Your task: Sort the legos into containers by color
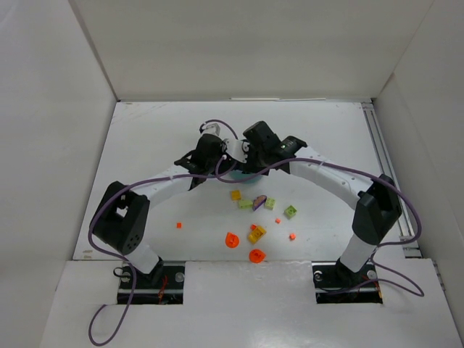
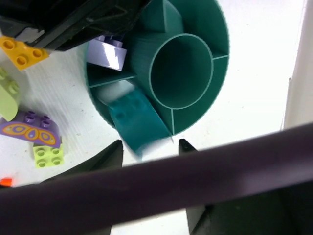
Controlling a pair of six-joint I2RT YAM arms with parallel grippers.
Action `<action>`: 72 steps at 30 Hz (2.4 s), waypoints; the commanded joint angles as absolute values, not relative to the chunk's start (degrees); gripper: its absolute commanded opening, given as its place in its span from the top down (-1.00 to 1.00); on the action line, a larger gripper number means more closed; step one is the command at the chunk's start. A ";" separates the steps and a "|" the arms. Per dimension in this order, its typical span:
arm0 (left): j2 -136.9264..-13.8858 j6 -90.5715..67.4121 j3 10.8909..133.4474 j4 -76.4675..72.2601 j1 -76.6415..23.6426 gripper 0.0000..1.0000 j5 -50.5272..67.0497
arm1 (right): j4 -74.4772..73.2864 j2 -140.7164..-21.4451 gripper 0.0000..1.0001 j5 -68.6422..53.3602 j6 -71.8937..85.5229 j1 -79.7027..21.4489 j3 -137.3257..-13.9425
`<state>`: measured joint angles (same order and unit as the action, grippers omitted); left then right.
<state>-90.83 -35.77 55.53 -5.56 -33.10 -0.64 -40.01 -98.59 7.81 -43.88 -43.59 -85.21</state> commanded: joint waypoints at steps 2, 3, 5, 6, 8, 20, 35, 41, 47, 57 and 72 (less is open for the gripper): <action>-87.01 -34.98 56.69 -8.00 -33.13 0.29 -0.09 | -35.33 -94.57 -0.14 10.28 -42.80 -43.95 -83.94; -86.49 -34.98 56.69 -8.00 -33.13 0.29 -0.09 | -34.55 -93.96 -0.14 10.28 -42.80 -43.95 -83.41; -86.48 -34.98 56.17 -8.00 -33.13 0.27 -0.09 | -34.54 -93.96 -0.17 10.28 -42.80 -43.95 -83.41; -85.96 -34.98 56.16 -8.00 -33.13 0.27 -0.09 | -34.54 -93.96 -0.17 10.28 -42.80 -43.95 -83.41; -85.96 -34.98 56.16 -8.00 -33.13 0.24 -0.09 | -34.54 -93.96 -0.17 10.81 -42.80 -43.95 -83.41; -73.84 -29.53 51.86 -3.62 -36.65 -0.96 -3.60 | -20.49 -73.67 -1.00 25.74 -29.11 -42.90 -67.43; -64.69 -42.53 40.52 7.56 -40.25 -1.00 -13.97 | -15.21 -57.93 -1.00 20.05 -13.10 -29.11 -49.32; -67.84 -43.15 41.13 6.69 -37.18 -1.00 -13.80 | -13.36 -57.22 -1.00 15.38 -11.69 -24.00 -47.37; -73.12 -42.02 45.16 5.89 -35.25 -1.00 -14.59 | -13.89 -56.69 -0.91 13.45 -12.30 -21.45 -46.23; -76.72 -17.53 46.76 -3.51 -47.87 -0.96 5.70 | -14.41 -56.69 -0.90 10.02 -14.06 -20.39 -44.56; -92.55 -5.81 57.13 -4.83 -54.67 -0.21 3.17 | -15.56 -56.16 -0.85 9.32 -15.21 -19.34 -43.95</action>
